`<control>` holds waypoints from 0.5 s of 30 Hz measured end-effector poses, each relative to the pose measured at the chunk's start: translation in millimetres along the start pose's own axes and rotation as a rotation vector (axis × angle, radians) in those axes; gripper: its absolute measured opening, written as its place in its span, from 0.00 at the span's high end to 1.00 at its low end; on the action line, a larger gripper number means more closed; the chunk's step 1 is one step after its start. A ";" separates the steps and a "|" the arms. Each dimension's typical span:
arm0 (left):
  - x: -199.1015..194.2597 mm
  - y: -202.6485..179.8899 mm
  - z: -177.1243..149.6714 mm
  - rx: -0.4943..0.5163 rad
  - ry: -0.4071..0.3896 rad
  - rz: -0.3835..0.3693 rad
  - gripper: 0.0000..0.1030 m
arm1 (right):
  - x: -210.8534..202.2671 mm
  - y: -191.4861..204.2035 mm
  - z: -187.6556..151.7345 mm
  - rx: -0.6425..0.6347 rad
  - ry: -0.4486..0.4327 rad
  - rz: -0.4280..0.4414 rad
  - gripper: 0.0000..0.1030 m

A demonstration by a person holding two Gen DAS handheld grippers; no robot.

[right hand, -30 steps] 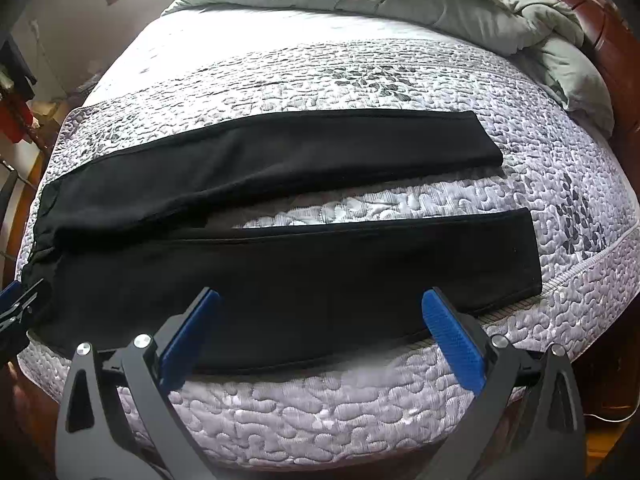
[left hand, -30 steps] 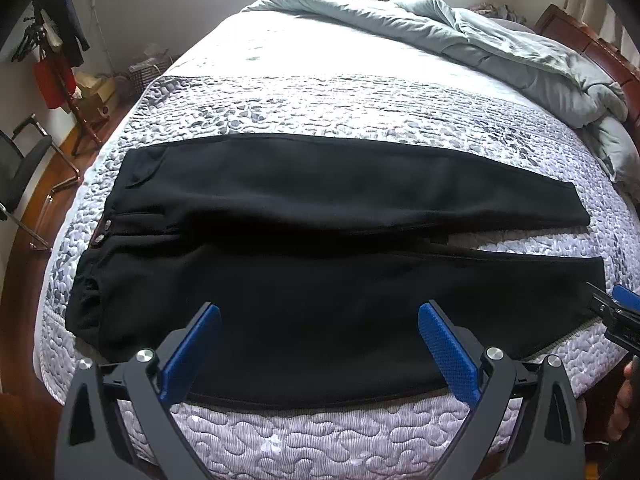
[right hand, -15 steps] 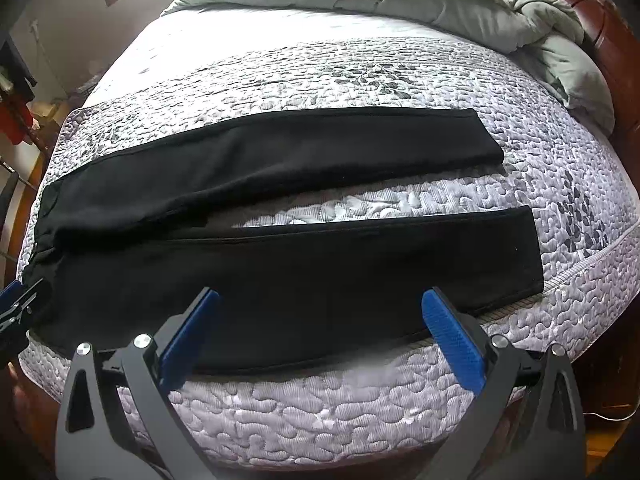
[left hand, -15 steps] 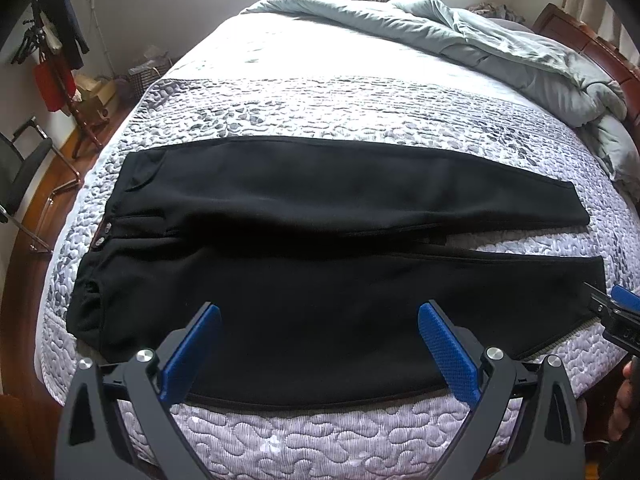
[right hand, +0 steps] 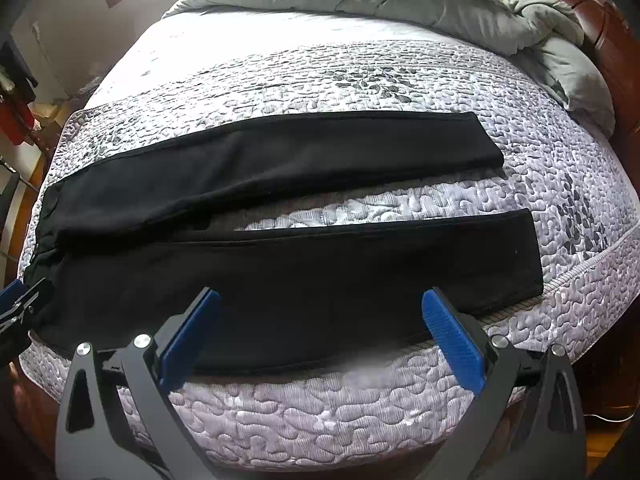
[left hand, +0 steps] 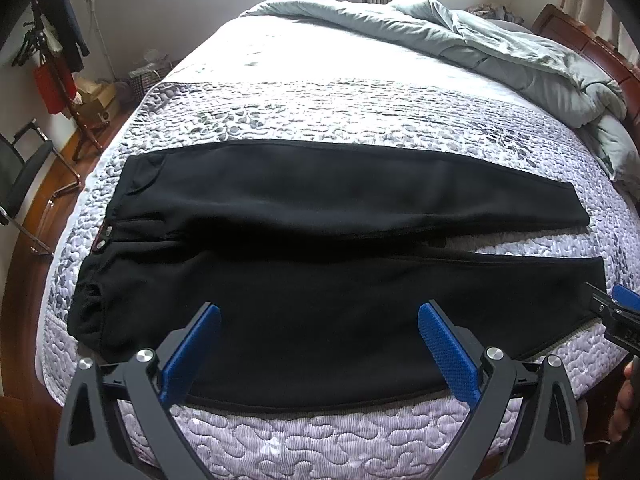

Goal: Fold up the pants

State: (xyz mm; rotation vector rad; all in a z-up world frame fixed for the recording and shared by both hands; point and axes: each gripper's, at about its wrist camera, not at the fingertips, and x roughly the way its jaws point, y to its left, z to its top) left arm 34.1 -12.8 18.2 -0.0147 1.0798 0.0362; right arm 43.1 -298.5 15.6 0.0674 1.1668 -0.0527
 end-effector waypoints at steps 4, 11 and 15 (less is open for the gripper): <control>-1.4 -0.4 0.0 0.004 -0.006 0.001 0.04 | 0.4 1.2 0.1 0.000 0.004 0.001 0.02; -1.1 -1.1 -0.6 0.005 -0.004 0.001 0.04 | 2.8 1.8 -0.4 0.000 0.009 0.004 0.02; 6.1 -1.6 -1.5 0.004 0.017 0.001 0.04 | 6.5 -0.4 -1.4 0.004 0.015 0.012 0.02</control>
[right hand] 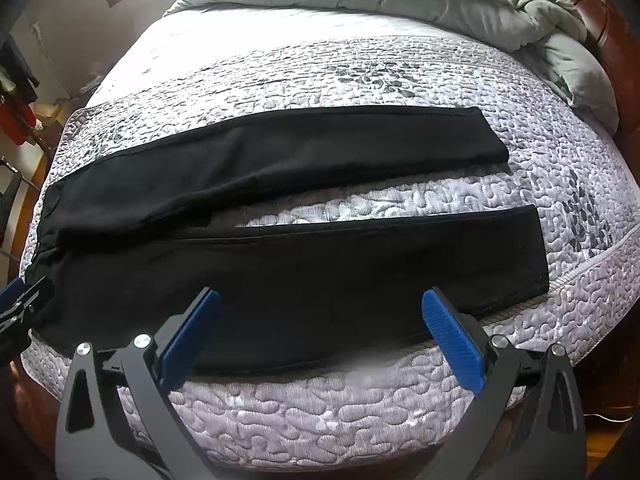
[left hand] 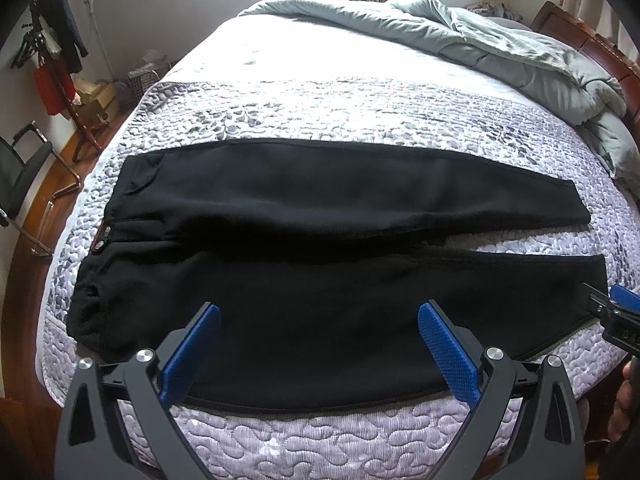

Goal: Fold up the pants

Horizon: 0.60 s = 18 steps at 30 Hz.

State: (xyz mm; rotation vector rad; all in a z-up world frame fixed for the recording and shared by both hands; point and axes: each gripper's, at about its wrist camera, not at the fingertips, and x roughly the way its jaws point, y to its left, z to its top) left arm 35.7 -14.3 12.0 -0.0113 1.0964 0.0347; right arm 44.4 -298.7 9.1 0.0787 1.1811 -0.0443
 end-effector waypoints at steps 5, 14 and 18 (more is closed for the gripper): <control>22.1 -1.2 3.3 -0.011 0.032 -0.040 0.04 | 11.3 -14.6 7.0 -0.022 0.012 0.001 0.02; 91.0 -36.4 73.2 -0.047 0.118 -0.159 0.04 | 69.3 -154.7 111.7 0.084 0.050 -0.060 0.02; 122.2 -86.0 112.3 0.047 0.157 -0.159 0.04 | 125.8 -188.9 158.0 0.051 0.156 -0.072 0.03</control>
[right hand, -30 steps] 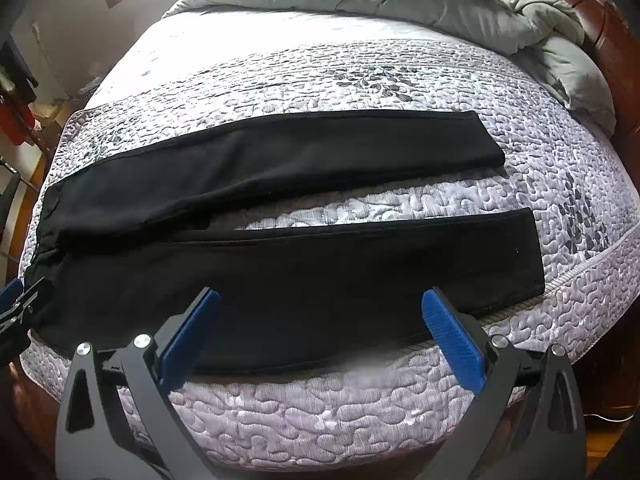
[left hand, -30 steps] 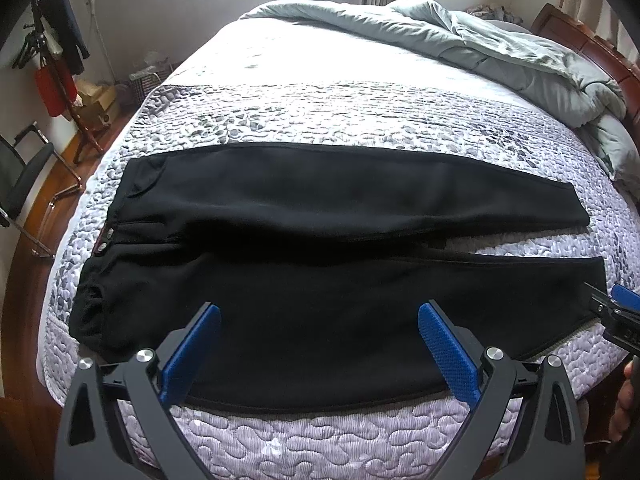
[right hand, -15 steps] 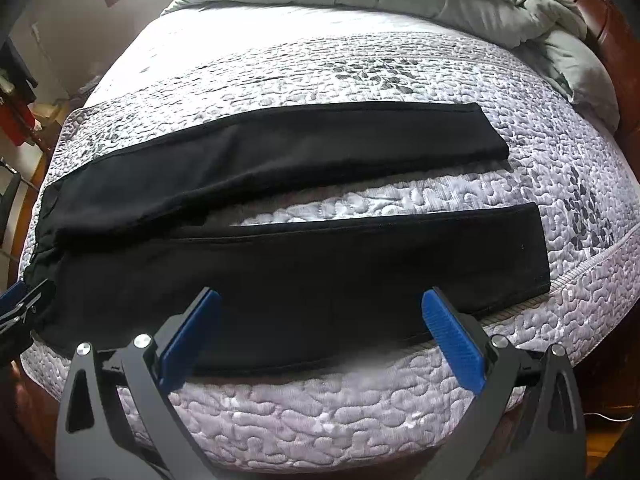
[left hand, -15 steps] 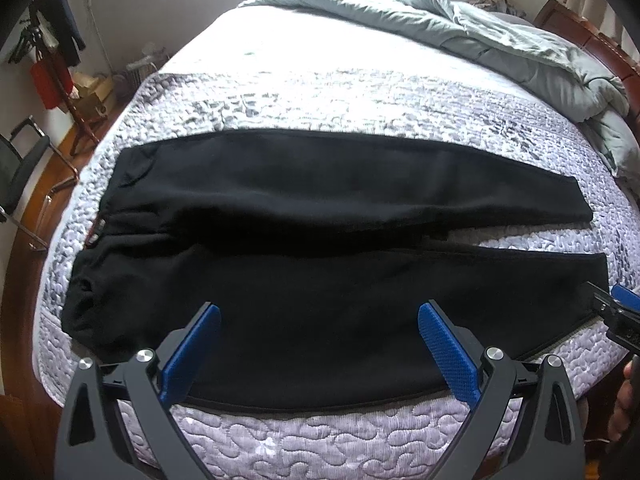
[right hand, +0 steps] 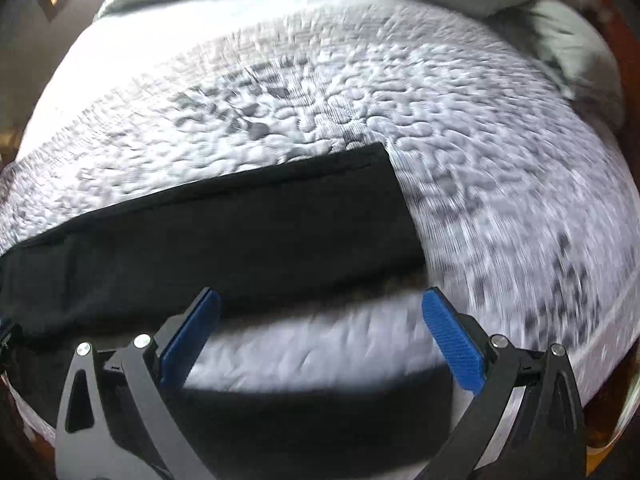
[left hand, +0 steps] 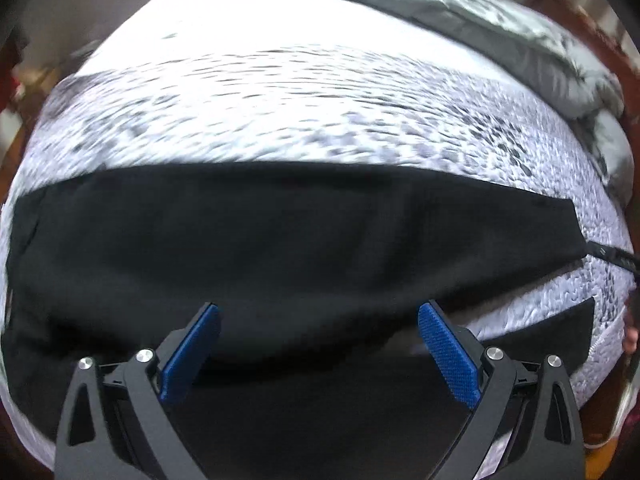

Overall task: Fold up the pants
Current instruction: 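Grasp the hem of one black pant leg with the right gripper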

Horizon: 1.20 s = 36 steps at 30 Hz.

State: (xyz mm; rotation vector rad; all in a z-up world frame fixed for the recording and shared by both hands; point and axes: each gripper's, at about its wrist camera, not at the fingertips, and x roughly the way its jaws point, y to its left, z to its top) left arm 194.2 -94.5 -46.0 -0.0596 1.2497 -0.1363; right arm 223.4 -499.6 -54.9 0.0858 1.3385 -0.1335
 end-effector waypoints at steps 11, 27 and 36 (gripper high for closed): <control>42.4 -78.4 69.4 0.185 0.038 -0.177 0.04 | 78.5 -32.5 61.2 -0.003 0.109 0.157 0.09; 89.9 -97.5 110.9 0.406 0.082 -0.297 0.04 | -9.9 -57.1 34.6 -0.128 -0.092 0.375 0.91; 104.4 -103.5 107.2 0.527 0.166 -0.340 0.56 | -32.9 -50.3 36.7 -0.124 -0.183 0.439 0.91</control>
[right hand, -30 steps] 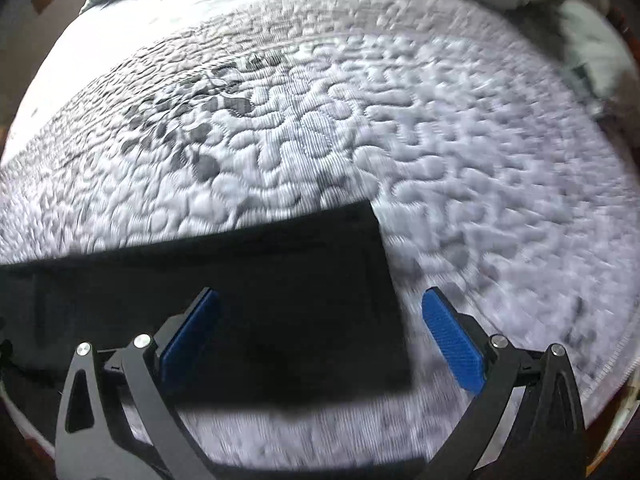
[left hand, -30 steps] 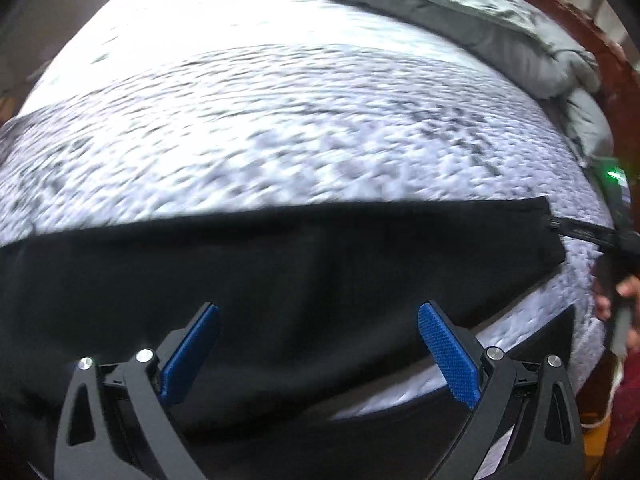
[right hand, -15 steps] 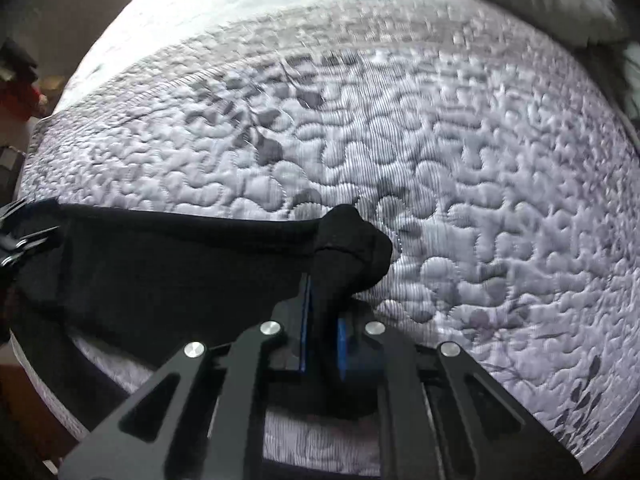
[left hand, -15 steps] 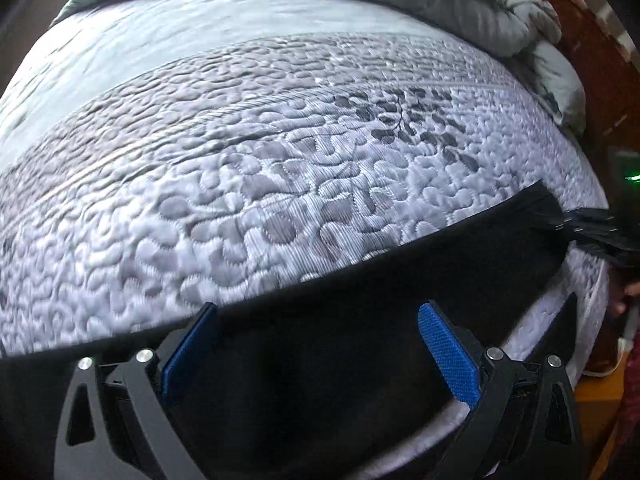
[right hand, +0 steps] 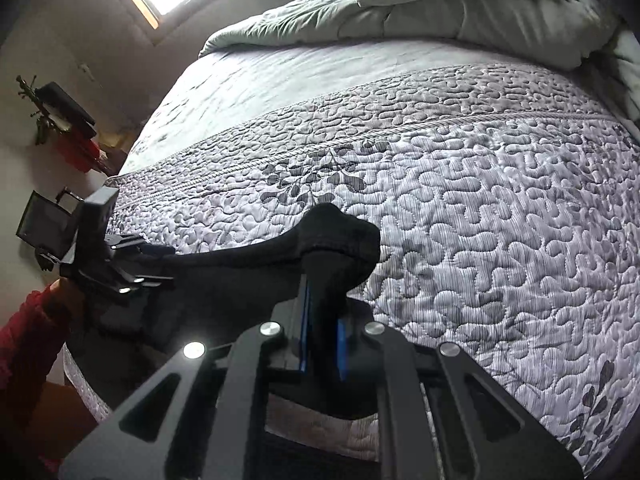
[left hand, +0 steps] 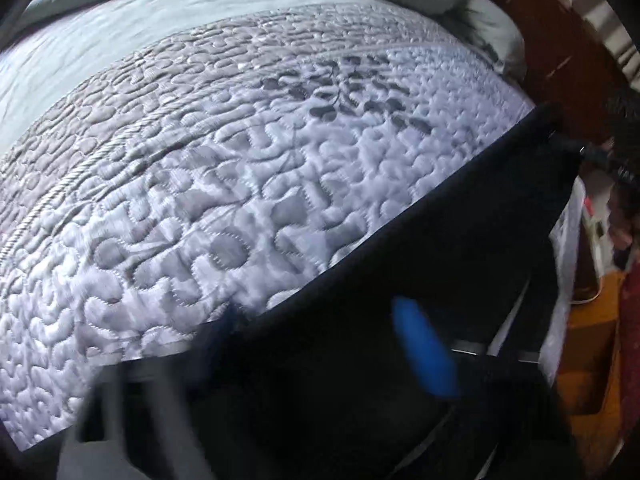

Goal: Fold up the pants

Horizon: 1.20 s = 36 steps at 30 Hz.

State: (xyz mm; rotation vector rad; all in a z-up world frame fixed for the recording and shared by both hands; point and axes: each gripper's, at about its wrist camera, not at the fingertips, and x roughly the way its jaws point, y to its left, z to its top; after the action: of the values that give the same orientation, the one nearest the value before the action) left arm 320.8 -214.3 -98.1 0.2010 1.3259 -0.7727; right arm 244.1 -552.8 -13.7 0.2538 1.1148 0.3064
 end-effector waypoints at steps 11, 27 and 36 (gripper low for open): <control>-92.4 -62.1 -72.3 0.030 -0.278 0.143 0.90 | -12.5 -2.1 -37.5 0.002 -0.057 -0.129 0.85; -43.0 -137.1 -241.0 0.032 -0.169 0.217 0.90 | -33.2 -7.9 -205.6 0.184 0.068 -0.208 0.78; -80.3 -116.0 -255.6 -0.255 -0.242 0.099 0.29 | -36.6 28.5 -229.8 0.288 0.151 -0.152 0.39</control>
State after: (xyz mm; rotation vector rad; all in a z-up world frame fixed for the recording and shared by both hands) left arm 44.4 -128.9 -59.0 -0.0296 1.1615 -0.5202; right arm 17.6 -528.9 -69.4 0.4030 1.3207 0.0288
